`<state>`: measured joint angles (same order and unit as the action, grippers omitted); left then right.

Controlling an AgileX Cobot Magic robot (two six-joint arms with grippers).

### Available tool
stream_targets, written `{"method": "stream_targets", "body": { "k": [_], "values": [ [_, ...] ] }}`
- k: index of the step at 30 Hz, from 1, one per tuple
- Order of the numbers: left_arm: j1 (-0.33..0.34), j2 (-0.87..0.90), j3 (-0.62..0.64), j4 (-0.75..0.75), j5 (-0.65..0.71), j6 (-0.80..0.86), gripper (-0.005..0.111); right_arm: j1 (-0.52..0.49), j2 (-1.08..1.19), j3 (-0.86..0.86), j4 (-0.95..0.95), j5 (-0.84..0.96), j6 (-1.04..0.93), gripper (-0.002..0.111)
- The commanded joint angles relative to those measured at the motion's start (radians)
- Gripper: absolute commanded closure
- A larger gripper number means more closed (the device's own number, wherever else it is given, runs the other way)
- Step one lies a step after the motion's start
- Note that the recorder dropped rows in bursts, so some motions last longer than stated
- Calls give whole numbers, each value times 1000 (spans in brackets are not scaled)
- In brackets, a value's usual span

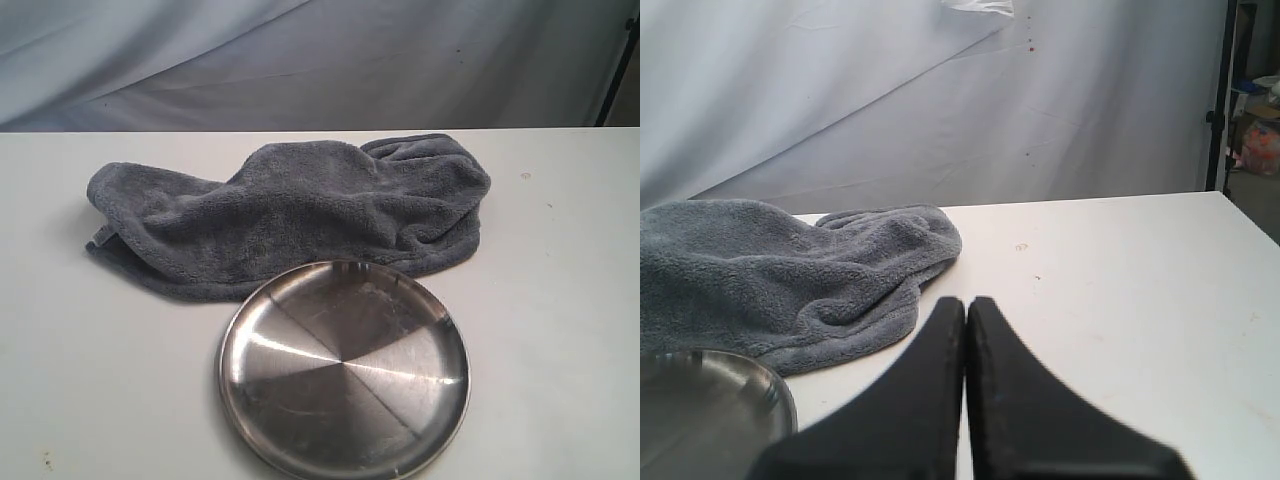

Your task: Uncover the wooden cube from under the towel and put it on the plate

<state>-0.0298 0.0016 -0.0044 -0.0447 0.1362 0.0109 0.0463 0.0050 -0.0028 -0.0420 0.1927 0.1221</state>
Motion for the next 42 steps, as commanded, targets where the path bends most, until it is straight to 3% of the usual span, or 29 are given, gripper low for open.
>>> {"method": "stream_targets", "body": {
  "k": [1, 8, 16, 20, 24, 30, 38, 42],
  "values": [
    [2, -2, 4, 1, -1, -1, 105, 4, -5, 3, -3, -57, -2, 108],
    [2, -2, 4, 1, -1, -1, 105, 4, -5, 3, -3, -116, -2, 108],
    [2, -2, 4, 1, -1, -1, 105, 4, -5, 3, 191, -614, 34, 108],
    [2, -2, 4, 1, -1, -1, 105, 4, -5, -34, 112, -673, 88, 108],
    [2, -2, 4, 1, -1, -3, 105, 4, -5, -226, -119, -511, 88, 108],
    [2, -2, 4, 1, -1, -3, 105, 4, 154, -540, -213, -138, 88, 108],
    [2, -2, 4, 1, -1, -1, 105, 4, 449, -699, -136, 321, 24, 108],
    [2, -2, 4, 1, -1, -1, 105, 4, 531, -703, -34, 388, -36, 108]
  ]
}}
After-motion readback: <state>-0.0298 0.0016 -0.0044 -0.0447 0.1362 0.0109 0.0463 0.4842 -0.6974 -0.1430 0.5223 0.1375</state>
